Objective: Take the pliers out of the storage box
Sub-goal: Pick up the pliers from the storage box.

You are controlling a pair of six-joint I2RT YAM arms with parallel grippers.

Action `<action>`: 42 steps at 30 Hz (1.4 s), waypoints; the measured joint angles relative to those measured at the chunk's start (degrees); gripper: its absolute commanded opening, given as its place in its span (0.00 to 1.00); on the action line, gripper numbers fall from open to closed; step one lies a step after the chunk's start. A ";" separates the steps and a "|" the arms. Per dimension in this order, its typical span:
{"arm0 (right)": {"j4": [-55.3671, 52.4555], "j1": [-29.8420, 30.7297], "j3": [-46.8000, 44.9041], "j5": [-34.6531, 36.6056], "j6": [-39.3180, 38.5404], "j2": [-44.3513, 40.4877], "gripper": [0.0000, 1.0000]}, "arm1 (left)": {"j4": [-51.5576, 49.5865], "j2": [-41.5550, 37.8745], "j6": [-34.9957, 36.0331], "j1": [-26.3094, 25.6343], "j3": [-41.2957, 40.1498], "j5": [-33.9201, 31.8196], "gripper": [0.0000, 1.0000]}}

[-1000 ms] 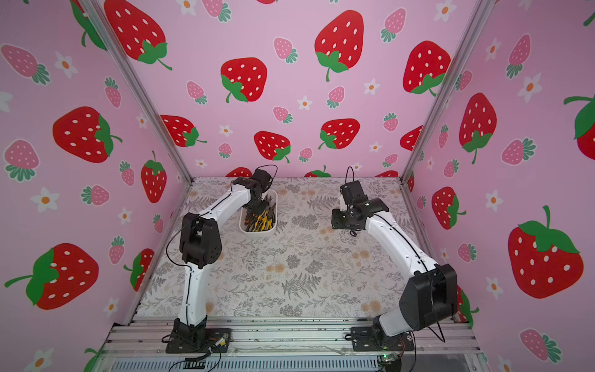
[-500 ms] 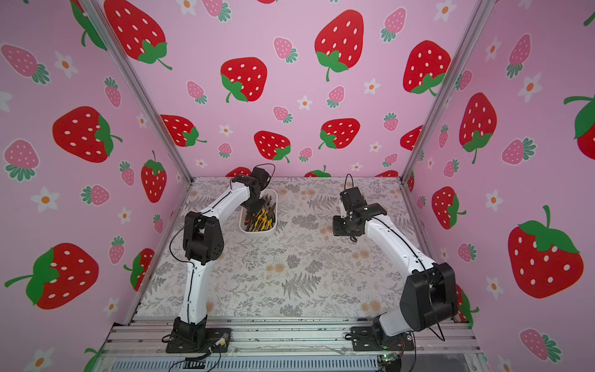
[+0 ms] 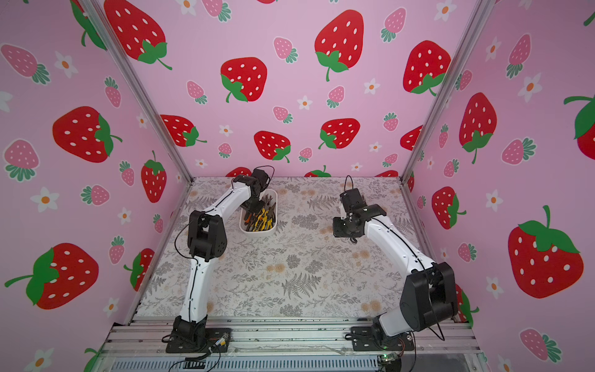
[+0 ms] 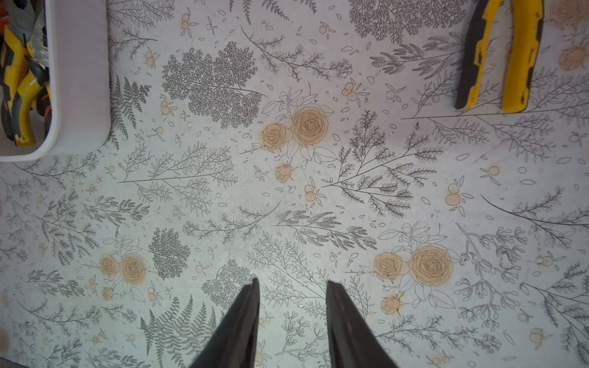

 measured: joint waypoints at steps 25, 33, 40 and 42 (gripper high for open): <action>1.88 0.20 -4.22 -1.73 0.66 -0.98 0.38 | 2.95 -6.71 -2.29 -4.96 -4.85 -16.35 0.00; 2.12 0.28 -5.11 -2.08 0.72 -3.74 0.38 | 8.44 -12.39 -1.73 -5.70 -8.31 -22.64 0.00; 2.12 0.28 -5.16 -2.08 0.87 -4.81 0.38 | 10.51 -14.40 -1.49 -6.75 -9.03 -24.76 0.00; 2.12 0.28 -5.16 -2.10 0.92 -4.90 0.37 | 10.75 -14.40 -1.51 -6.86 -9.14 -25.14 0.00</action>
